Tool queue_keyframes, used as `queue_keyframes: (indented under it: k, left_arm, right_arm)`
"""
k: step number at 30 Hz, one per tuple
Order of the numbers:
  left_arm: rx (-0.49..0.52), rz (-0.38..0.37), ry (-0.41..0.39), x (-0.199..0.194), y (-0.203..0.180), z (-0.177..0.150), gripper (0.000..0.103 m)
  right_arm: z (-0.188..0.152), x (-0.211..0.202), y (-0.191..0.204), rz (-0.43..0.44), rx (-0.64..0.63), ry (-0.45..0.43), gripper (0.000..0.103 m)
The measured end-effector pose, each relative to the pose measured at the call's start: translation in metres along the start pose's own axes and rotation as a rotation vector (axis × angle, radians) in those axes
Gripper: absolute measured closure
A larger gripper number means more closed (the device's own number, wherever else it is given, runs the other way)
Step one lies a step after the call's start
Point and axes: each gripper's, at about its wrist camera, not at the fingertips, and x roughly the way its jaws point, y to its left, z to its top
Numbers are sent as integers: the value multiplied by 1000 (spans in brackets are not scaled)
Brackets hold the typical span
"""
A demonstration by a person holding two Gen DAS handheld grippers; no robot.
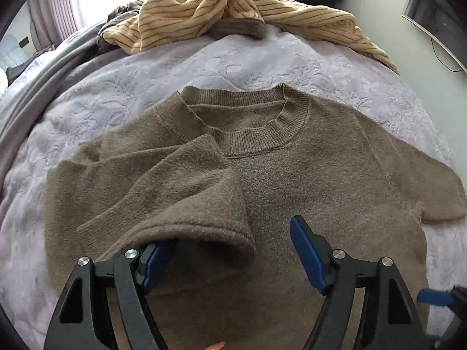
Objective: Fold small clothes
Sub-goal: 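Grasp the other sleeve cuff with the right gripper and fold it across the chest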
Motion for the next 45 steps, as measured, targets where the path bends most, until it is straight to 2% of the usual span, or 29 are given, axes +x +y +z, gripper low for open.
queue_keyframes:
  k: [2, 4, 8, 10, 12, 14, 16, 17, 18, 19, 20, 21, 25, 27, 30, 32, 34, 36, 37, 38, 39, 40, 42, 45]
  left_arm:
    - [-17, 8, -44, -29, 19, -5, 25]
    - [-55, 43, -80, -53, 45, -9, 25]
    - [-163, 192, -91, -71, 115, -17, 25]
    - [-220, 264, -37, -60, 154, -19, 25]
    - [-270, 280, 18, -45, 180, -26, 25]
    - [-287, 301, 64, -30, 193, -32, 25]
    - [-271, 319, 81, -20, 196, -39, 25]
    - [-265, 328, 87, -15, 196, -42, 25]
    - [-267, 324, 91, -11, 196, -45, 25]
    - [-273, 321, 93, -9, 196, -47, 25]
    - [-279, 320, 93, -8, 196, -48, 25]
    - [-282, 320, 93, -8, 196, -48, 25]
    - [-266, 331, 94, -4, 194, -46, 25]
    - [-256, 335, 96, -3, 192, -46, 25]
    - [-249, 340, 100, -4, 191, -44, 25]
    - [-253, 343, 101, -7, 192, -40, 25]
    - [-271, 321, 88, -15, 193, -36, 25]
    - [-290, 284, 87, -18, 194, -29, 25]
    - [-297, 274, 85, -20, 193, -26, 25]
    - [-295, 253, 81, -20, 191, -23, 27]
    - [-285, 240, 76, -20, 188, -20, 31]
    - [-264, 249, 75, -18, 183, -18, 35]
    - [-215, 284, 82, -12, 175, -18, 35]
    - [-163, 325, 125, 7, 172, -27, 35]
  right_arm:
    - [10, -5, 9, -22, -56, -25, 5]
    - [23, -10, 33, -49, -164, -68, 5]
    - [43, -6, 115, -89, -494, -154, 5]
    - [43, 9, 160, -139, -693, -195, 5]
    - [36, 30, 197, -213, -882, -225, 5]
    - [25, 61, 229, -319, -1063, -257, 5]
    - [19, 85, 245, -398, -1171, -279, 7]
    - [19, 98, 251, -452, -1218, -291, 11]
    - [20, 105, 252, -494, -1236, -300, 41]
    - [26, 109, 252, -506, -1226, -286, 101]
    - [40, 105, 247, -436, -1136, -238, 96]
    - [53, 93, 240, -341, -1019, -232, 96]
    - [106, 39, 163, -15, -444, -279, 96]
    - [117, 31, 109, 101, -165, -268, 96]
    - [118, 43, 43, 246, 112, -190, 92]
    - [112, 50, 19, 282, 206, -156, 82]
    - [105, 47, 2, 331, 267, -165, 56]
    - [105, 44, -10, 377, 329, -185, 53]
    - [105, 44, -12, 387, 344, -186, 54]
    - [109, 44, -13, 405, 354, -186, 59]
    - [110, 43, -13, 406, 347, -185, 93]
    - [112, 41, -11, 383, 330, -177, 96]
    - [114, 38, 4, 348, 275, -190, 96]
    - [110, 39, 8, 232, 199, -173, 96]
